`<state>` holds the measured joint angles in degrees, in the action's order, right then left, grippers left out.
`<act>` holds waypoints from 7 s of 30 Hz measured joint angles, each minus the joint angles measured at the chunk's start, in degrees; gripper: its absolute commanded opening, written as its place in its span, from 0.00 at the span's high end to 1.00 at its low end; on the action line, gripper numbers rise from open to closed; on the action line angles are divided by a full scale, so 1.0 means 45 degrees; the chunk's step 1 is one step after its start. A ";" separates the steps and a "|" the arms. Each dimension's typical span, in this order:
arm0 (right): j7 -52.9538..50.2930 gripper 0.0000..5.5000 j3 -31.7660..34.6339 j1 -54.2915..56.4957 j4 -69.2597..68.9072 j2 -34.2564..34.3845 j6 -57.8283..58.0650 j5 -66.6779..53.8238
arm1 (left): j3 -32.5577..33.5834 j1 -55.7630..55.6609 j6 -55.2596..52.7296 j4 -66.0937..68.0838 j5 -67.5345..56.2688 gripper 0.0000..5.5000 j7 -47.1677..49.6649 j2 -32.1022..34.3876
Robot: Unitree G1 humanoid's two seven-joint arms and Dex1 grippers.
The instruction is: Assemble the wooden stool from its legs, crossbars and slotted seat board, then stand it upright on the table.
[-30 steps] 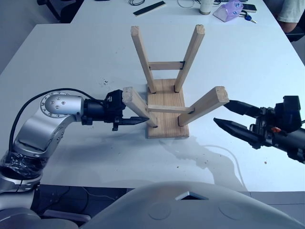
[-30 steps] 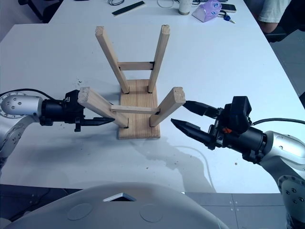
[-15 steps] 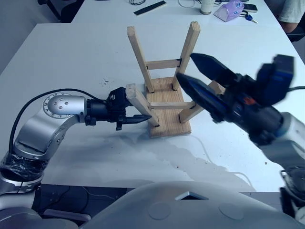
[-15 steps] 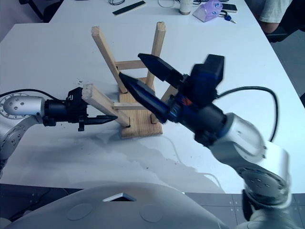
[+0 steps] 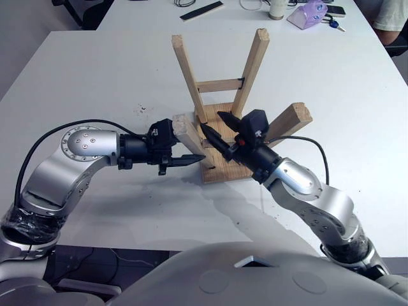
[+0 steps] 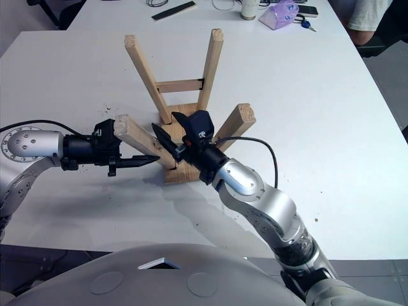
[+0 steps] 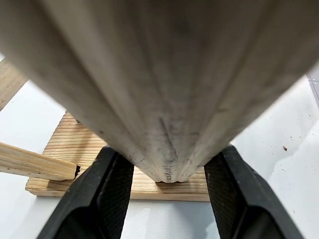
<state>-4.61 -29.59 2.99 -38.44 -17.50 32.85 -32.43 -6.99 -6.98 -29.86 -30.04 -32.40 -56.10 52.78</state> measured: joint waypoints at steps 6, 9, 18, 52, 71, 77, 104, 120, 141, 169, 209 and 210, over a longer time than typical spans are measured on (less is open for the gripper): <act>0.1105 0.51 -0.0316 -0.0020 0.0739 0.0206 -0.0291 0.1526 | -0.0090 -0.0077 -0.0123 0.0287 0.0082 0.63 -0.0009 -0.0137; 0.1657 0.51 -0.0404 -0.0019 0.0802 0.0035 -0.0293 0.2133 | -0.0140 -0.0108 -0.0130 0.0379 0.0101 0.63 -0.0019 -0.0178; 0.2508 0.51 0.1848 -0.1643 -0.1516 0.0296 -0.0151 -0.0779 | -0.0192 0.0000 -0.0117 0.0165 0.0333 0.63 0.0003 -0.0209; 0.0844 0.37 0.5730 0.1535 0.1052 0.0165 0.2837 0.2564 | -0.0820 -0.1835 -0.0958 0.1310 0.0887 0.63 0.0836 -0.0649; -0.0516 0.37 0.5784 0.1772 0.3556 0.3114 0.1594 0.1607 | -0.0315 -0.1711 -0.0950 0.1451 0.0770 0.63 0.0766 -0.0515; -0.0396 0.37 0.7003 0.1765 0.1541 0.1822 0.3584 -0.0038 | -0.0320 -0.2076 -0.3059 0.0632 0.0101 0.56 0.1632 -0.1179; 0.7880 0.37 0.4939 -0.4264 0.3204 -0.5820 -0.2354 0.6566 | -0.3808 -0.1713 -0.1808 0.0310 0.0907 0.40 0.1522 -0.5508; 0.7601 0.37 0.4913 -0.5012 0.2556 -0.4803 -0.2251 0.6862 | -0.0556 -0.1868 0.2539 0.7639 0.3570 0.40 0.0600 -0.2920; 0.6793 0.37 0.4296 -0.3176 0.4028 -0.3070 -0.1985 0.7456 | -0.4001 -0.0349 0.2367 0.3317 0.5901 0.40 0.2504 -0.6081; 0.5977 0.37 0.3536 -0.6723 0.0424 -0.1989 -0.0699 0.7956 | 0.0560 0.3970 0.5443 0.4428 0.3561 0.40 -0.0803 -0.2874; 0.5321 0.37 0.4446 -0.6844 0.1093 -0.1476 -0.1240 0.7932 | 0.5077 0.4771 -0.1160 0.4770 -0.1468 0.40 0.0338 -0.1915; 0.5363 0.37 0.4445 -0.6947 0.1031 -0.1516 -0.1241 0.7930 | 0.4944 0.4108 -0.0352 0.5728 -0.0735 0.40 0.0776 -0.2120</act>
<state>19.52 -9.59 -28.27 -33.80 -24.32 27.26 3.25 15.26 11.51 -31.44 -4.27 -35.70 -52.61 43.24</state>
